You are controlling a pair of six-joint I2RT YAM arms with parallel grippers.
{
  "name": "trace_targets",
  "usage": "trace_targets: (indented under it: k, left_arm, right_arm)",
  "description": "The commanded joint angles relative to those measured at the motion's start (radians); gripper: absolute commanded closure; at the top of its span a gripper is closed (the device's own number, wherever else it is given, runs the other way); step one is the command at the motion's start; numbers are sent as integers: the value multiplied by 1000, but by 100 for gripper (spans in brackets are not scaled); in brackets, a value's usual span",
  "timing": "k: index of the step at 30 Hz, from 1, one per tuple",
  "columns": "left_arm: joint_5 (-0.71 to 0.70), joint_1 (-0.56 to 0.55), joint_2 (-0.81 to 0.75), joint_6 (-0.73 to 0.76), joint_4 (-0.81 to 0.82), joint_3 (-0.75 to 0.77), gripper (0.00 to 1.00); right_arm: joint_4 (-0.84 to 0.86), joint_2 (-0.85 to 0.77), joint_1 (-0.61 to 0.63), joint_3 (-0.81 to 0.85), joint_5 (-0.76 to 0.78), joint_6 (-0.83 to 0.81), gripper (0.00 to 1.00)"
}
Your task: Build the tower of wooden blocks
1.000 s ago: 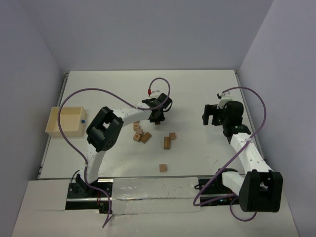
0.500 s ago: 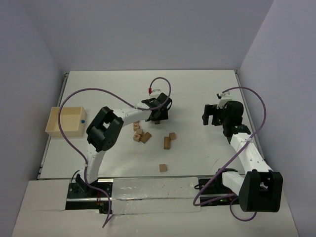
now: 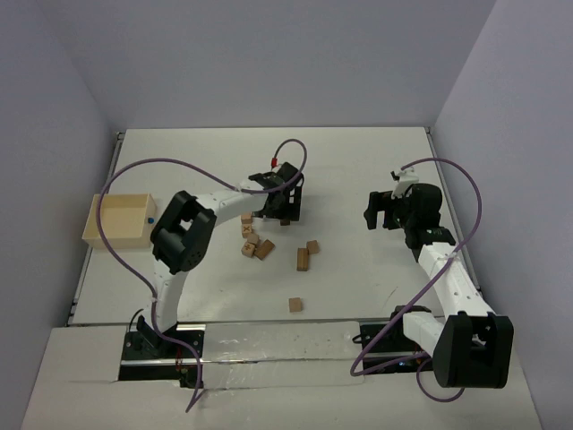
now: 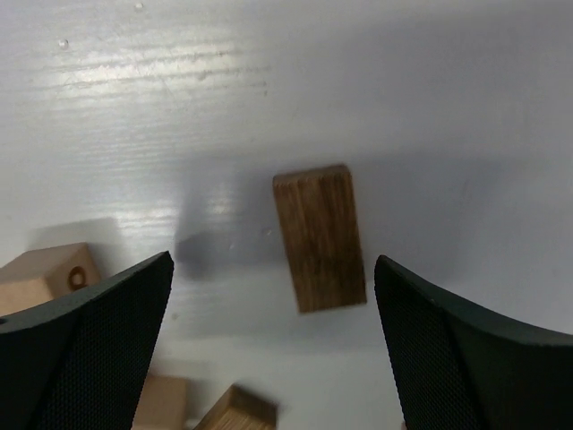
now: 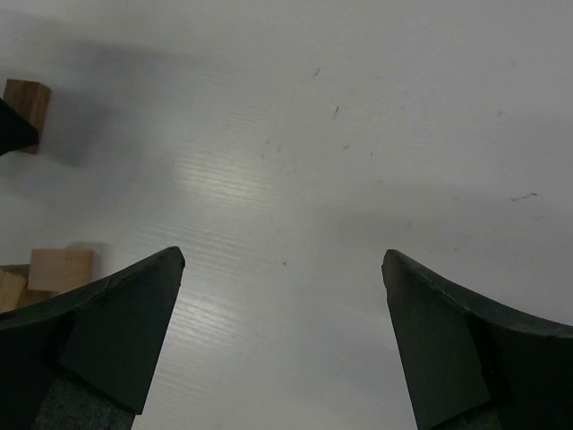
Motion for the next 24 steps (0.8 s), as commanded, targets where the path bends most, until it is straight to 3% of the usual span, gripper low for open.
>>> trace_targets:
  k: [1,7,11,12,16,20,24]
  left_arm:
    - [232,70,-276,235,-19,10,1]
    - [432,160,-581,406,28,-32,1]
    - [481,194,-714,514,32,-171,3]
    - [546,217,-754,547,35,-233,4]
    - [594,246,-775,841,-71,-337,6]
    - [629,317,-745,1055,-122,-398,1]
    - [682,377,-642,1236,-141,-382,22]
  right_arm:
    - [-20,-69,2,70,-90,-39,0]
    - [-106,-86,38,134,-145,-64,0]
    - [-129,-84,144,162,-98,-65,0]
    - [-129,-79,164,165,-85,-65,0]
    - [-100,-61,208,141,-66,-44,0]
    - [-79,-44,209,118,-62,-38,0]
    - [-85,-29,209,111,-47,-54,0]
